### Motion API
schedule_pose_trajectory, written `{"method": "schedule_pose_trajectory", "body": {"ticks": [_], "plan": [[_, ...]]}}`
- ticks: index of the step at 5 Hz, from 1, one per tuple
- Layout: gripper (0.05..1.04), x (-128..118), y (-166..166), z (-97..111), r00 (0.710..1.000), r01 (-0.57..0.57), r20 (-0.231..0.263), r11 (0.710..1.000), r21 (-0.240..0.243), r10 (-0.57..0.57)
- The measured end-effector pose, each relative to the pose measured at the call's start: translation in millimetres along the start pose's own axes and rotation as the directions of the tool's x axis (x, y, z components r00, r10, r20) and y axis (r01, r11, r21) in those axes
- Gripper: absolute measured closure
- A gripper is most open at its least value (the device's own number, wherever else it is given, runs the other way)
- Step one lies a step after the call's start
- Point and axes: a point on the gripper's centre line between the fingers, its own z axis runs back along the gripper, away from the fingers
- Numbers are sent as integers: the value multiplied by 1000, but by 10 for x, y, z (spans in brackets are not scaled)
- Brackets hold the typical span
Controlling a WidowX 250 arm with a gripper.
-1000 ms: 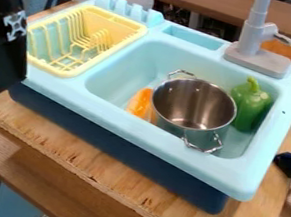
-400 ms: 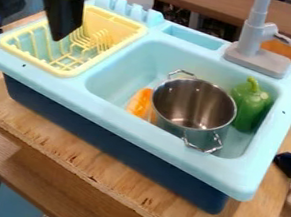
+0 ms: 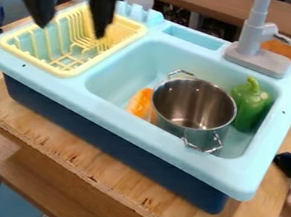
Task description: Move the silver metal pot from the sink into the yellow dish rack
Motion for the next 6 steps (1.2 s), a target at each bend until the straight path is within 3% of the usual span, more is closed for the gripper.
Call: {"method": "schedule_pose_trajectory", "body": {"ticks": [1,2,3,5,6], "plan": [[82,93,-148,-137,999,-50,19,998,-31,50],[82,115,-240,-323,996,-89,-32,994,-58,87],[82,78,-331,-489,994,-50,-104,995,-91,41],[82,127,-409,-730,988,-78,-145,991,-105,62],[82,155,-519,-770,989,-74,-139,990,-116,58]]}}
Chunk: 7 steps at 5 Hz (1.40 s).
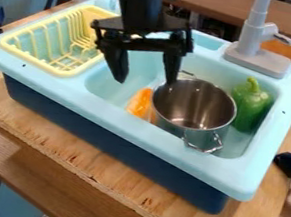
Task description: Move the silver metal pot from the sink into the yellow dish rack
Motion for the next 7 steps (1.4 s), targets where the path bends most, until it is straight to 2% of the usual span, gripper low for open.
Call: {"method": "schedule_pose_trajectory", "body": {"ticks": [2,3,5,6,7], "plan": [[112,29,-24,-113,1000,-25,-4,1000,0,25],[266,-10,-32,-217,999,-10,-30,999,40,11],[857,23,-10,-395,998,-36,-53,999,28,37],[997,27,1,-395,998,-38,-58,999,15,39],[1029,3,26,-297,998,-32,-61,999,18,33]]}}
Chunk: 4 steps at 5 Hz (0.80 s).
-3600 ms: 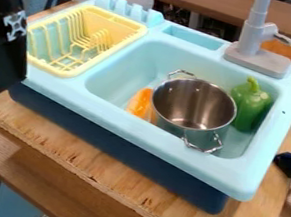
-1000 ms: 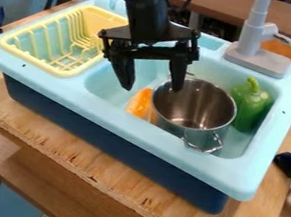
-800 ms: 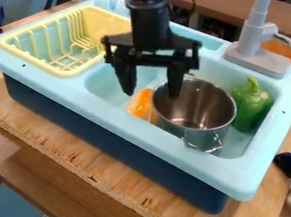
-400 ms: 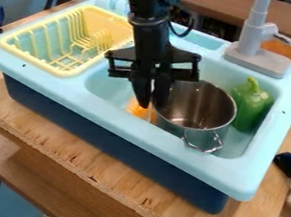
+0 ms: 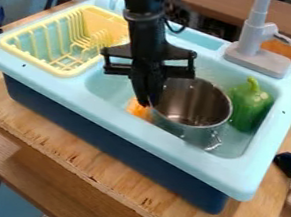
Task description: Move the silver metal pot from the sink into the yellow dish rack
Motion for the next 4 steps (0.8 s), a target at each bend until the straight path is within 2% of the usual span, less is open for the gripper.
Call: {"method": "schedule_pose_trajectory", "body": {"ticks": [1,2,3,4], "plan": [[1029,-30,71,444,998,24,58,997,-71,-20],[1029,-136,209,898,992,67,113,991,-120,-53],[1029,-194,521,1177,988,15,156,995,-100,1],[1029,-79,938,1186,980,-88,168,992,-92,102]]}}
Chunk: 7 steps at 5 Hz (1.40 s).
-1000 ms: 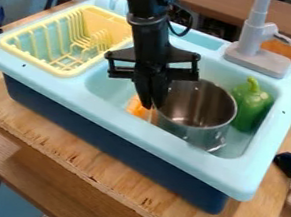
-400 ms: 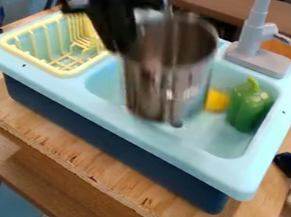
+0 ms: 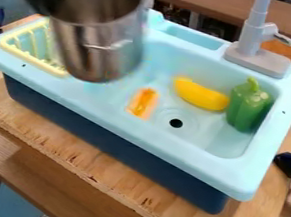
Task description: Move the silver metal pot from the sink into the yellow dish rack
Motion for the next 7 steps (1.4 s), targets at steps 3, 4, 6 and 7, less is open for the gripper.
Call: {"method": "schedule_pose_trajectory", "body": {"ticks": [3,4,6,7], "plan": [[1029,358,620,-170,983,-186,4,983,4,186],[1029,398,680,-203,978,-209,17,978,4,209],[1029,610,807,-356,966,-257,10,966,-7,257],[1029,668,907,-397,953,-302,27,953,-11,303]]}}
